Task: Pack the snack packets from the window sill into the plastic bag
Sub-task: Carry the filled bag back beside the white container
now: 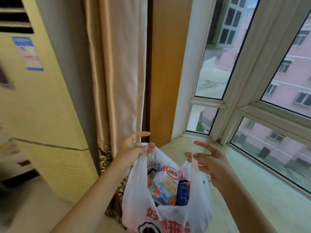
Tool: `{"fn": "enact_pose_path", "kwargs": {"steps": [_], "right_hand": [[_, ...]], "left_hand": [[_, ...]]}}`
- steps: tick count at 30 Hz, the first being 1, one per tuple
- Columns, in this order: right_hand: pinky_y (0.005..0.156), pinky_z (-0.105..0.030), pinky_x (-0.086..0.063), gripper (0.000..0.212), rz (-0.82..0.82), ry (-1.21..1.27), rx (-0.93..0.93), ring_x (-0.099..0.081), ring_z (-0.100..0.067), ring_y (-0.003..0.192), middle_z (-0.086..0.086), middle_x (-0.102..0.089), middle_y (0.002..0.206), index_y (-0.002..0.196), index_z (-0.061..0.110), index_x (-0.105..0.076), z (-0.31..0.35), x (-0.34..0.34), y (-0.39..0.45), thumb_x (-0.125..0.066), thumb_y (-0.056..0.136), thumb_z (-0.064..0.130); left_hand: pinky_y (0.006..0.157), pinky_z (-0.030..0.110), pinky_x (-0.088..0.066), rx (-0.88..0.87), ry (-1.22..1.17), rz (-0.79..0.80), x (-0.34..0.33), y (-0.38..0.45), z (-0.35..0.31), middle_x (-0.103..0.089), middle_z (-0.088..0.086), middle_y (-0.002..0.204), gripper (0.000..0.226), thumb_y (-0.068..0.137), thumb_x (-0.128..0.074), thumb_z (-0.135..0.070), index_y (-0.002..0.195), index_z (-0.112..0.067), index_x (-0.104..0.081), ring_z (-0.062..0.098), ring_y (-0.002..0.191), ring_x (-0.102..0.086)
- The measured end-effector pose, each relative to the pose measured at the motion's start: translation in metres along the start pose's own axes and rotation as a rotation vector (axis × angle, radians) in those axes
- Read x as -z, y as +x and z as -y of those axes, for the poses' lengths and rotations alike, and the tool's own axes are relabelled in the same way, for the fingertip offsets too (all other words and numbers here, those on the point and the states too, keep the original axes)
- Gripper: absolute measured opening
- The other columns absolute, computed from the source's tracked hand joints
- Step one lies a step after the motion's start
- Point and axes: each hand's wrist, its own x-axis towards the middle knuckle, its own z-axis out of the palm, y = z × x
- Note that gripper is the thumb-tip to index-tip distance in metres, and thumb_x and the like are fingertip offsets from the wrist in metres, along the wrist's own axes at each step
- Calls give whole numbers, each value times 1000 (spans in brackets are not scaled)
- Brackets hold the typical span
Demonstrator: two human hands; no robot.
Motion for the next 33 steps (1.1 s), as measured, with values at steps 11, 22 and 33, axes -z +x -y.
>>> {"fn": "enact_pose_path", "kwargs": {"steps": [11,22,33], "right_hand": [[64,-28,-54,30,363,-72,-131,-70,-28,89,-18,-73,93,103,14,-66,-19,-147,-50,-63,81,-7],[57,-23,-55,33,620,-117,-213,-72,-26,84,-17,-73,91,110,15,-64,-54,-374,-113,-63,84,-5],[87,-42,-53,32,801,-216,-193,-71,-26,88,-13,-74,88,110,15,-64,-81,-598,-145,-63,84,-4]], "left_hand": [[76,27,-58,25,-65,-391,147,-118,11,-75,12,90,35,88,-58,8,113,-16,-64,22,83,-72],[87,39,-52,-8,-123,-653,363,-225,29,-73,20,96,38,86,-57,14,114,-10,-63,34,90,-67],[71,24,-48,-13,-99,-862,549,-290,23,-72,19,98,32,84,-65,4,106,-20,-66,26,90,-69]]}}
